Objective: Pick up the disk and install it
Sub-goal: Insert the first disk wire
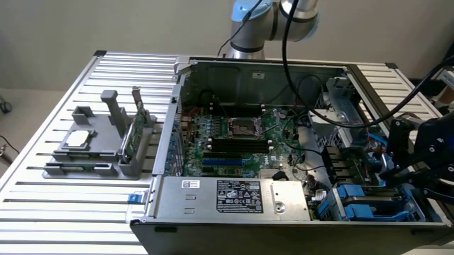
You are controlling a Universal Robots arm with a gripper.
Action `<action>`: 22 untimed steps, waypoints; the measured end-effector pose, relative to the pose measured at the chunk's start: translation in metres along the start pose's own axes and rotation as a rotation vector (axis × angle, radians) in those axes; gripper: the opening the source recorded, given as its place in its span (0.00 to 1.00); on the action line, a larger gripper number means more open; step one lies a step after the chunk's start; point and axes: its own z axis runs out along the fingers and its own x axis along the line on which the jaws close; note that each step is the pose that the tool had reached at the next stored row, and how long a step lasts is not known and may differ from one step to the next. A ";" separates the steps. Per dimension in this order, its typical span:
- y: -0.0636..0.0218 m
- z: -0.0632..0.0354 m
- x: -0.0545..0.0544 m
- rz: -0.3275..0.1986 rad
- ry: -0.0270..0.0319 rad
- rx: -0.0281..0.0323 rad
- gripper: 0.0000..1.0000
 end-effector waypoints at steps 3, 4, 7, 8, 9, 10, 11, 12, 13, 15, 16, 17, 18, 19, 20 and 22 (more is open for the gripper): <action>0.0000 0.0001 0.000 0.023 -0.0175 0.0030 0.19; 0.0000 0.0002 0.000 0.029 -0.0251 0.0053 0.19; 0.0000 0.0002 0.000 0.050 -0.0445 0.0098 0.19; -0.0001 0.0001 0.000 0.059 -0.0494 0.0102 0.19; -0.0001 0.0004 0.000 0.069 -0.0520 0.0091 0.19; -0.0001 0.0002 0.000 0.080 -0.0549 0.0078 0.19; -0.0001 0.0005 0.000 0.092 -0.0569 0.0061 0.19; -0.0001 0.0004 0.000 0.103 -0.0599 0.0048 0.19; 0.0000 0.0005 0.000 0.114 -0.0625 0.0035 0.19; -0.0001 0.0007 0.000 0.132 -0.0751 0.0049 0.19; -0.0001 0.0009 0.000 0.136 -0.0862 0.0089 0.19; -0.0001 0.0014 0.000 0.139 -0.0954 0.0123 0.19; 0.0000 0.0024 0.000 0.142 -0.0990 0.0130 0.19; 0.0001 0.0036 0.000 0.144 -0.1016 0.0135 0.19; 0.0003 0.0048 0.000 0.147 -0.1039 0.0138 0.19; 0.0008 0.0071 0.001 0.151 -0.1106 0.0149 0.19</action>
